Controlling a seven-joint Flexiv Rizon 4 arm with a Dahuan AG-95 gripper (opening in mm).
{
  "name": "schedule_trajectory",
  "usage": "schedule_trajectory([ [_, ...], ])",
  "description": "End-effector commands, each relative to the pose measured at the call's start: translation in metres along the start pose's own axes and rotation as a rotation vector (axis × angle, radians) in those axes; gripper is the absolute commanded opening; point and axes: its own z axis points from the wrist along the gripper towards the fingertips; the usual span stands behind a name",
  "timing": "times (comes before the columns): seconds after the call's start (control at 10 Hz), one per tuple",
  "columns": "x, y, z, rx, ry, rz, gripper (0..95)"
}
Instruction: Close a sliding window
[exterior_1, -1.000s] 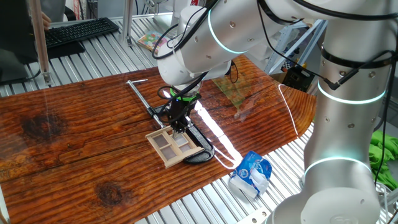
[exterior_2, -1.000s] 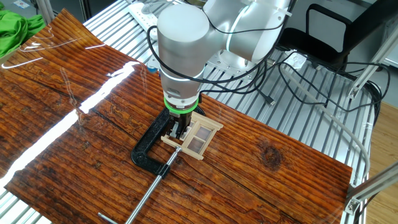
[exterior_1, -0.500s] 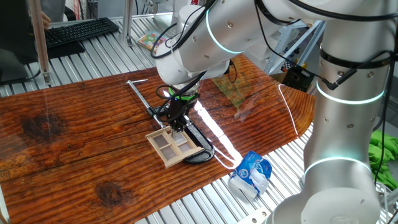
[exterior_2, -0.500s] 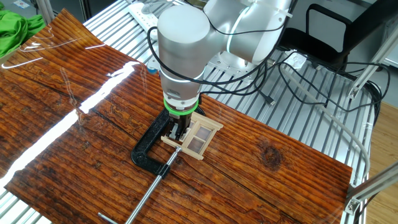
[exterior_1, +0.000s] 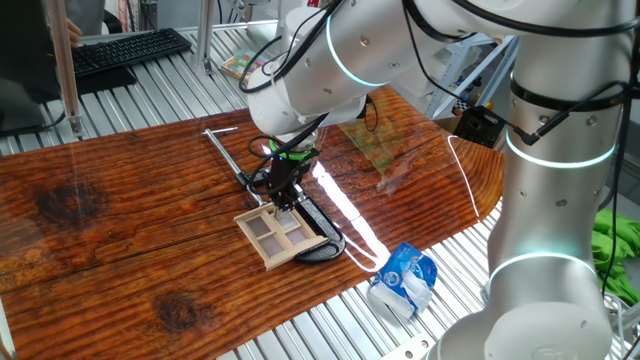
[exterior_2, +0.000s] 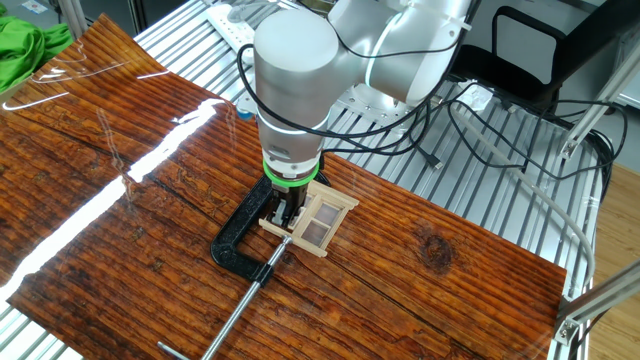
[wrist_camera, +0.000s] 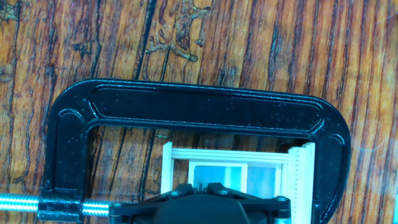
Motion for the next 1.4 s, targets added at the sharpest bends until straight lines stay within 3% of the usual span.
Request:
schedule_trajectory([
  [0.1,0.000,0.001,0.000,-0.001,-0.006,0.001,0.0],
  [0.9,0.000,0.002,-0.004,0.018,-0.005,-0.047,0.0],
  [1.2,-0.002,0.000,-0.017,0.038,0.017,-0.125,0.0],
  [1.4,-0.004,-0.002,-0.025,0.043,0.018,-0.230,0.0],
])
